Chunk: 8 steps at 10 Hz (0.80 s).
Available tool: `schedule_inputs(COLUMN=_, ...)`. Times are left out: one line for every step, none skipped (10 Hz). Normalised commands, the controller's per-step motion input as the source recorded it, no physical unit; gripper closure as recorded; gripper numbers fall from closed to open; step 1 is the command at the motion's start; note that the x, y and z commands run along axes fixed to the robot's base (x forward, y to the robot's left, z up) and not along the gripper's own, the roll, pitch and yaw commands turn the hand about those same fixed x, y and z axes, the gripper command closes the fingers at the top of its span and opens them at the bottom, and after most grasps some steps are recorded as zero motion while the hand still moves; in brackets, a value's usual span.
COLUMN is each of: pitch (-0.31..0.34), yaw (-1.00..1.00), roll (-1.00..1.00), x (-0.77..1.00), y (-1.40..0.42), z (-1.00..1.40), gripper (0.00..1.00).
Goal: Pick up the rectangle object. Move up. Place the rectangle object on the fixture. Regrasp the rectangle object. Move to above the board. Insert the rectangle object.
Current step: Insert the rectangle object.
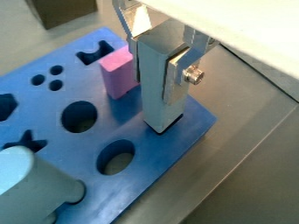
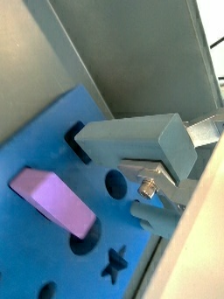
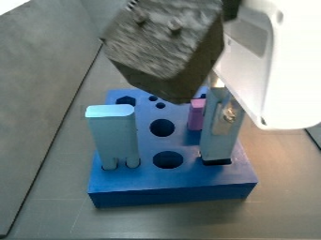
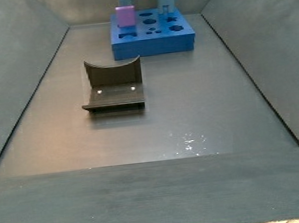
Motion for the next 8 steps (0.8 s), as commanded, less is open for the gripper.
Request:
schedule_inputs(pitch=0.0, yaw=0.0, roll=0.0, x=0.03, y=0.0, z=-0.01, gripper=1.0)
schedule_inputs(pitch=0.111, yaw=-0.35, roll=-0.32, x=0.71, y=0.09, z=-0.07, gripper=1.0)
schedule_inputs(pitch=0.169, yaw=-0.26, roll=-0.49, x=0.76, y=0.19, z=-0.1, gripper=1.0)
schedule_inputs(pitch=0.137, yaw=-0.11, roll=-0.18, x=0.24, y=0.03, z=0.0, gripper=1.0)
schedule_inputs(pitch=-0.009, yaw=0.0, roll=0.0, x=0.0, y=0.0, z=0.0, gripper=1.0)
schedule_inputs(pitch=0.0, yaw=-0.19, roll=0.0, x=0.0, y=0.0, z=-0.04, gripper=1.0)
schedule_inputs(pitch=0.0, yaw=-0.71, roll=0.12, x=0.0, y=-0.01, z=-0.05, gripper=1.0)
schedule_inputs(pitch=0.174, yaw=-0.13, roll=0.0, x=0.17, y=0.0, z=0.0, gripper=1.0)
